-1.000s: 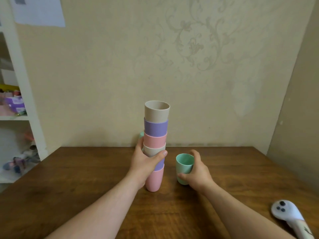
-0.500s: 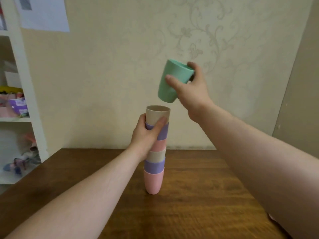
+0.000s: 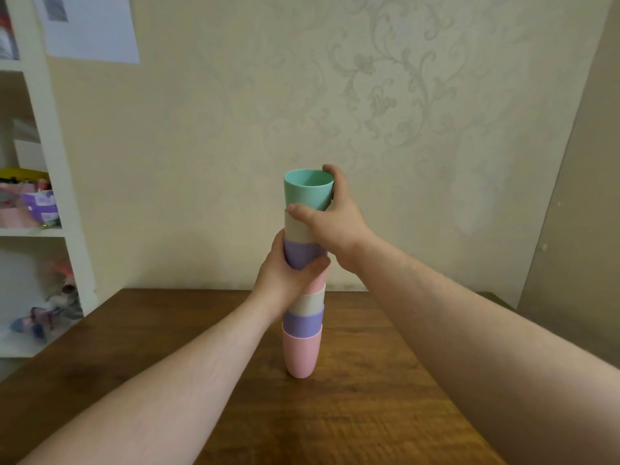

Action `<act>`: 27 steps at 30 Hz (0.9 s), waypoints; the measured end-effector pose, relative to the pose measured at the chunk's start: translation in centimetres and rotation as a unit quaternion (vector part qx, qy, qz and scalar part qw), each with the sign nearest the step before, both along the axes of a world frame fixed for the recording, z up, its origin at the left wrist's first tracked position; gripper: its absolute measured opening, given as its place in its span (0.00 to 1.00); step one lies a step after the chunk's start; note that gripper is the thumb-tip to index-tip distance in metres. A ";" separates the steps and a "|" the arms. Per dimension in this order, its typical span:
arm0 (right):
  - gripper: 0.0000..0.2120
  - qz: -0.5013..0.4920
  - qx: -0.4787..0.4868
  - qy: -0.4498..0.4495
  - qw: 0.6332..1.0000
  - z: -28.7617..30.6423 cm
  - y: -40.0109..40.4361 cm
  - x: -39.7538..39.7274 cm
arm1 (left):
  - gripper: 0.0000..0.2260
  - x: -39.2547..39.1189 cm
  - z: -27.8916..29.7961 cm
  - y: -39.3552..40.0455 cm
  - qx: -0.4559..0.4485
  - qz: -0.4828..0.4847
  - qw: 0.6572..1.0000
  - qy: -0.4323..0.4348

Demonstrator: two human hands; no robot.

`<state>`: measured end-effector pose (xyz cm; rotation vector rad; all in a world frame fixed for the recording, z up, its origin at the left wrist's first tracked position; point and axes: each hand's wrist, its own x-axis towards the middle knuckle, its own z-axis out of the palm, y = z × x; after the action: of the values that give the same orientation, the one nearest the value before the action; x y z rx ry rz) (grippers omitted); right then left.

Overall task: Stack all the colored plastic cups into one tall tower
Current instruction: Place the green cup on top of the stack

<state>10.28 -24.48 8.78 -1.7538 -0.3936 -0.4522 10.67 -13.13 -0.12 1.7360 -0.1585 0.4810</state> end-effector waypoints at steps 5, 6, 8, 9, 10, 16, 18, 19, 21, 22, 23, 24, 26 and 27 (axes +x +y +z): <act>0.44 0.014 -0.001 0.029 0.999 -0.8 0.0 0.9 | 0.35 -0.1 -3.9 1.0 0.060 -0.035 0.996 0.054; 0.45 0.024 0.001 0.031 0.999 -0.9 -0.1 1.1 | 0.39 -0.2 -4.9 1.3 0.063 -0.045 0.994 0.073; 0.46 0.035 0.008 0.031 0.999 -1.1 -0.2 1.2 | 0.43 -0.3 -6.6 1.8 0.068 -0.064 0.990 0.108; 0.47 0.039 0.012 0.027 0.999 -1.3 -0.2 1.2 | 0.45 -0.4 -7.3 1.9 0.073 -0.073 0.987 0.123; 0.49 0.046 0.013 0.020 0.999 -1.6 -0.4 1.0 | 0.45 -0.6 -7.9 1.8 0.077 -0.081 0.985 0.131; 0.41 0.072 -0.037 0.085 0.993 -11.0 -2.5 0.5 | 0.39 -0.7 -11.6 0.7 0.022 -0.074 0.985 0.155; 0.45 0.059 -0.051 0.136 0.988 -16.1 -3.1 0.3 | 0.36 -0.7 -12.0 -0.7 0.019 -0.075 0.988 0.135; 0.48 0.051 -0.039 0.158 0.985 -18.5 -3.5 0.3 | 0.35 -0.7 -12.2 -1.3 0.031 -0.074 0.987 0.142; 0.46 0.028 -0.024 0.188 0.981 -21.8 -4.4 0.4 | 0.36 -0.6 -12.8 -1.8 0.089 -0.098 0.976 0.173; 0.43 0.011 -0.028 0.193 0.981 -22.6 -4.9 0.5 | 0.40 -0.4 -13.3 -1.7 0.134 -0.123 0.967 0.180; 0.41 -0.008 -0.036 0.195 0.980 -23.2 -5.5 0.8 | 0.43 -0.1 -13.9 -1.3 0.194 -0.143 0.951 0.192; 0.38 -0.028 -0.046 0.199 0.979 -23.4 -6.3 1.2 | 0.44 0.2 -14.1 -1.0 0.257 -0.158 0.932 0.200; 0.35 -0.072 -0.063 0.194 0.976 -23.4 -8.0 2.2 | 0.37 1.5 -14.1 -0.4 0.355 -0.133 0.907 0.185; 0.35 -0.094 -0.073 0.186 0.975 -23.3 -8.8 2.7 | 0.30 2.4 -13.9 -0.3 0.378 -0.101 0.907 0.155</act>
<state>12.99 -33.29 -14.48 -1.9795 0.0070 -0.2228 13.05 -13.48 -14.02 2.4952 -0.3216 -0.0423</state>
